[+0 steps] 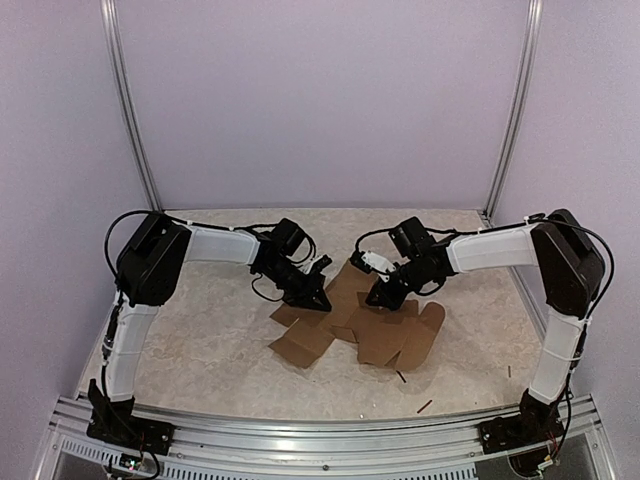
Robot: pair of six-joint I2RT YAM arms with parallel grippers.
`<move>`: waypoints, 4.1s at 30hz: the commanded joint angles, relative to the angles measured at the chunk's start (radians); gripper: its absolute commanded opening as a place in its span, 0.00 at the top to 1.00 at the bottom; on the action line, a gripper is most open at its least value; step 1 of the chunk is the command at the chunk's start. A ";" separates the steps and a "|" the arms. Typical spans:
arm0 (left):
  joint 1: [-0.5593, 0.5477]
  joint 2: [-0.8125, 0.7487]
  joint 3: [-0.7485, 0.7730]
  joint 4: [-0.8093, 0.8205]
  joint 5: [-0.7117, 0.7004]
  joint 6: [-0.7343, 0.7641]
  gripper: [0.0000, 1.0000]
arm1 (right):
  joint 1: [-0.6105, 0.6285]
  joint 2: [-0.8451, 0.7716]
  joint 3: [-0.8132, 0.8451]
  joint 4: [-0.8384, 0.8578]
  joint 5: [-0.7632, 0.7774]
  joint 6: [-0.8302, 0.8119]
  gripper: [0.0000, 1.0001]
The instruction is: Fold the paper box
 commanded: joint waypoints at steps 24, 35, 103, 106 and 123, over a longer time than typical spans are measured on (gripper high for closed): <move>-0.020 0.069 0.019 -0.090 -0.087 0.033 1.00 | 0.008 0.058 0.053 -0.137 -0.264 -0.047 0.70; -0.022 0.061 0.010 -0.098 -0.093 0.034 1.00 | 0.008 -0.032 0.027 -0.125 -0.284 -0.039 0.64; -0.034 0.073 0.009 -0.092 -0.095 0.010 1.00 | 0.027 0.000 0.041 -0.194 -0.158 -0.049 0.97; -0.035 0.073 0.008 -0.092 -0.094 0.010 1.00 | 0.040 0.008 0.045 -0.197 -0.156 -0.053 0.97; -0.035 0.063 -0.002 -0.097 -0.096 0.017 1.00 | 0.075 -0.016 0.063 -0.252 -0.202 -0.061 0.97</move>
